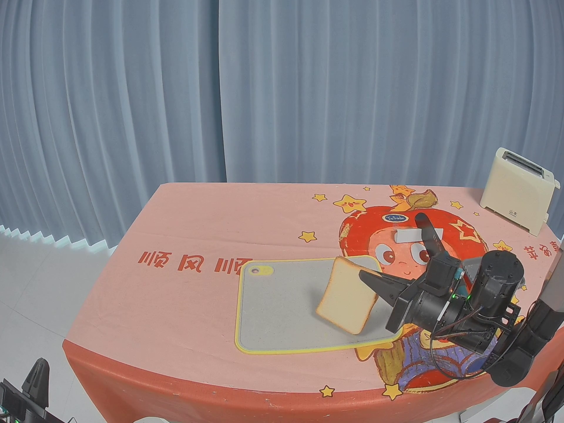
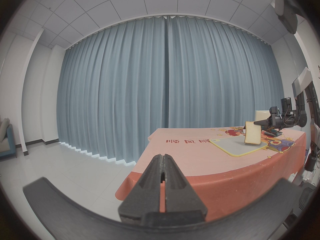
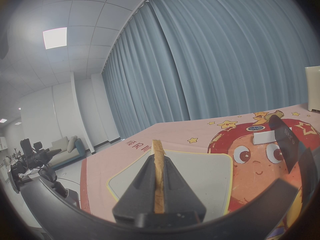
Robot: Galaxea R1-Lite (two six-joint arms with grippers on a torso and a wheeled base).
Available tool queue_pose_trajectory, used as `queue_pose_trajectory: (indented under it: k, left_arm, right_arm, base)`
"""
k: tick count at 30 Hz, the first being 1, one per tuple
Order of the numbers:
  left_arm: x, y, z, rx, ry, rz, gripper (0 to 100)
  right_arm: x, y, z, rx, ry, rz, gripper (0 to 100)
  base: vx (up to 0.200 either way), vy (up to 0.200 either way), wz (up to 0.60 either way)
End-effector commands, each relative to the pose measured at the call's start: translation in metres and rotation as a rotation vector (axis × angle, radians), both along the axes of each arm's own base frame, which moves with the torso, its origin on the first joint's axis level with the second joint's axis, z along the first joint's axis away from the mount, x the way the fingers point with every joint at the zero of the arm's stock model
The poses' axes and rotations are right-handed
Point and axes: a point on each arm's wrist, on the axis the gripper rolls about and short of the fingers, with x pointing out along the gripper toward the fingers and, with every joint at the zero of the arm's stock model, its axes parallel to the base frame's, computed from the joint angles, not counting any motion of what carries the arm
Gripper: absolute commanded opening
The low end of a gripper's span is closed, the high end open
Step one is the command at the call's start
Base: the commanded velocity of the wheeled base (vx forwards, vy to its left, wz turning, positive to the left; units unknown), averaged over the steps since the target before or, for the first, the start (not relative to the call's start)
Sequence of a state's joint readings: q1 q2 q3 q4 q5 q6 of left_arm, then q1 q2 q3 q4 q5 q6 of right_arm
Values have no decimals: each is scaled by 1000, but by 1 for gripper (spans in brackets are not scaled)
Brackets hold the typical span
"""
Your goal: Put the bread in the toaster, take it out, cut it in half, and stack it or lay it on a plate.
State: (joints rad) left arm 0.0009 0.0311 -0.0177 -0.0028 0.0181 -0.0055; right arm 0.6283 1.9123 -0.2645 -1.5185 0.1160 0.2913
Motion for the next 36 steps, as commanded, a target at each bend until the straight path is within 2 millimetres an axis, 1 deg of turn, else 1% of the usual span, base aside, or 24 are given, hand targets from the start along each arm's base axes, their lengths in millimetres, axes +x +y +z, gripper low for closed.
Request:
queue_pose_trajectory:
  k: [1, 25, 31, 36]
  left_arm:
    - [1, 0, -5, -1, 18, 1, 0]
    - [1, 0, -5, -1, 18, 1, 0]
    - [1, 0, -5, -1, 18, 1, 0]
    - [1, 0, -5, -1, 18, 1, 0]
  right_arm:
    - [0, 0, -2, -5, 5, 1, 0]
    - [3, 2, -2, 8, 13, -2, 0]
    - [7, 6, -4, 73, 71, -11, 0]
    - [14, 12, -7, 104, 96, -14, 0]
  base:
    - [0, 0, 0]
    - [0, 0, 0]
    - [0, 0, 0]
    - [0, 0, 0]
